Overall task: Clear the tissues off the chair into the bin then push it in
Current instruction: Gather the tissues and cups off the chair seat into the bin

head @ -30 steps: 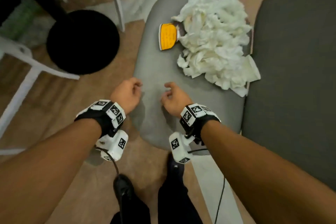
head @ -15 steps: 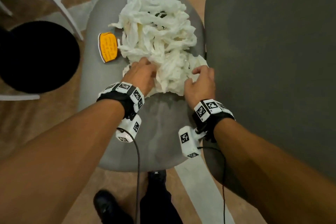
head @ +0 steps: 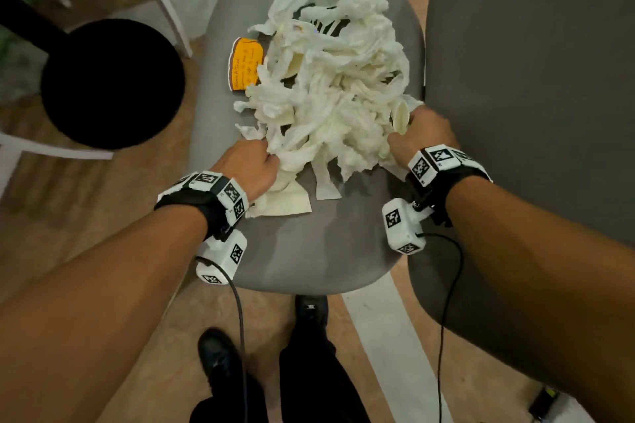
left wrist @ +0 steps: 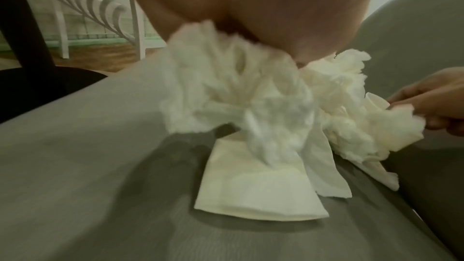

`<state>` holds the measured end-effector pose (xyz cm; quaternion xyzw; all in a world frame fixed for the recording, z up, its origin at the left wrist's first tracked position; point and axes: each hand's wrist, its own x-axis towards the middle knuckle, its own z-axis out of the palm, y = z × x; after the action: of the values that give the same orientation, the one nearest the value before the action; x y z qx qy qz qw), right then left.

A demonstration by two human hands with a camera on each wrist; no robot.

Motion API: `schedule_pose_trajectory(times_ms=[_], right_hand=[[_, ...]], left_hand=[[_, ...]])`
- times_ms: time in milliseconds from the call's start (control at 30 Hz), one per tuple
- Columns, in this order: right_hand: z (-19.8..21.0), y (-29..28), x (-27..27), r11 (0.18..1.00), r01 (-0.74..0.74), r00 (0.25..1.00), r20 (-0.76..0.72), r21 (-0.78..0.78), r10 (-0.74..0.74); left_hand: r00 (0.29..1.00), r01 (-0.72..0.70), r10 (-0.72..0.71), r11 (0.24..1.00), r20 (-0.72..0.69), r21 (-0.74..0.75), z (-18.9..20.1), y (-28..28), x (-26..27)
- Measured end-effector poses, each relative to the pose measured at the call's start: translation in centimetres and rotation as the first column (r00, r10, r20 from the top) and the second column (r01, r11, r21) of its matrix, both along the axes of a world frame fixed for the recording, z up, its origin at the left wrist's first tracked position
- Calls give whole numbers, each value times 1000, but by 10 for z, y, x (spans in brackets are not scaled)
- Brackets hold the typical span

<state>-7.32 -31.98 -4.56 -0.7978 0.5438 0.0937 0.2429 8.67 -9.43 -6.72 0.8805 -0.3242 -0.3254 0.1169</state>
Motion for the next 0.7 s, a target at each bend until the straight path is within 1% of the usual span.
schedule_pose_trajectory(times_ms=[133, 200, 267, 333, 400, 433, 500, 533, 633, 700], right_hand=[[15, 12, -2, 994, -8, 1000, 22, -111, 10], [22, 21, -1, 982, -19, 999, 29, -188, 25], [30, 33, 0, 970, -23, 998, 51, -243, 37], [37, 48, 4, 963, -24, 994, 99, -267, 52], [43, 67, 9, 961, -41, 981, 170, -274, 90], [44, 78, 13, 963, -61, 972, 204, -263, 117], [42, 101, 23, 967, -125, 945, 271, -221, 184], [42, 113, 28, 968, -166, 928, 303, -186, 218], [41, 153, 45, 951, -308, 895, 331, -26, 299], [38, 178, 56, 923, -384, 875, 330, 28, 354]], left_hand=[[994, -105, 105, 994, 3, -3, 11, 27, -10], [993, -113, 114, 993, 26, -17, 11, 41, -11], [991, -128, 131, 989, 30, -72, 11, 55, -12], [983, -180, 182, 975, 2, -133, 15, 68, -12], [980, -198, 193, 968, -50, -155, 21, 85, -12], [982, -183, 173, 968, -75, -169, 23, 94, -12], [990, -132, 119, 972, -76, -194, 23, 112, -9], [990, -131, 120, 971, -70, -198, 22, 122, -8], [977, -211, 202, 959, -68, -189, 26, 145, -3], [961, -277, 267, 946, -76, -170, 27, 161, 0]])
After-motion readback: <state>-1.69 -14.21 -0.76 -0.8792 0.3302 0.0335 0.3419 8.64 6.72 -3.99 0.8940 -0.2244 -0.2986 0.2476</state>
